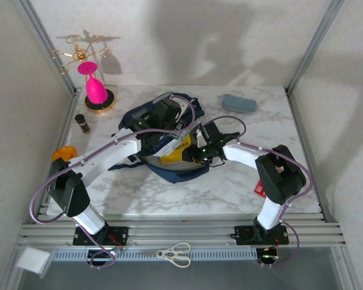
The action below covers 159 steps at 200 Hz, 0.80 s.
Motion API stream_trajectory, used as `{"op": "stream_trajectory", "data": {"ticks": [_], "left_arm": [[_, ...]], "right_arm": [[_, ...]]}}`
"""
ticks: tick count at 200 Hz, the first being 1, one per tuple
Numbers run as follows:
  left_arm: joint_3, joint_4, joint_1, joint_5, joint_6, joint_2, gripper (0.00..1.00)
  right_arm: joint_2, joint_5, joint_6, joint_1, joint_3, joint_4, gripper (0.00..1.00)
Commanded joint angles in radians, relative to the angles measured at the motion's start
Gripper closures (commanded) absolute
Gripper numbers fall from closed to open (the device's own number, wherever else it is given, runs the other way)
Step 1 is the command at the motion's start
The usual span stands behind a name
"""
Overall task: Pack the student bag
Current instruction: Place the book in the student bag.
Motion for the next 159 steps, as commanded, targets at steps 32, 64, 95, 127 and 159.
{"op": "stream_trajectory", "data": {"ticks": [32, 64, 95, 127, 159], "left_arm": [[0.028, 0.069, 0.008, 0.014, -0.034, -0.047, 1.0], [0.017, 0.092, 0.008, 0.006, -0.041, -0.049, 1.0], [0.035, 0.075, 0.008, -0.006, -0.044, -0.035, 1.0], [0.015, 0.099, 0.008, -0.002, -0.051, -0.043, 1.0], [0.011, 0.102, 0.008, 0.007, -0.064, -0.038, 1.0]], "right_arm": [[0.081, 0.108, 0.032, -0.007, 0.189, 0.042, 0.63], [0.088, 0.145, 0.117, -0.036, 0.194, 0.198, 0.65], [0.021, 0.116, 0.126, -0.04, 0.099, 0.225, 0.61], [-0.098, 0.111, 0.218, -0.005, -0.076, 0.233, 0.6], [-0.023, 0.088, 0.275, 0.083, -0.075, 0.295, 0.68]]}}
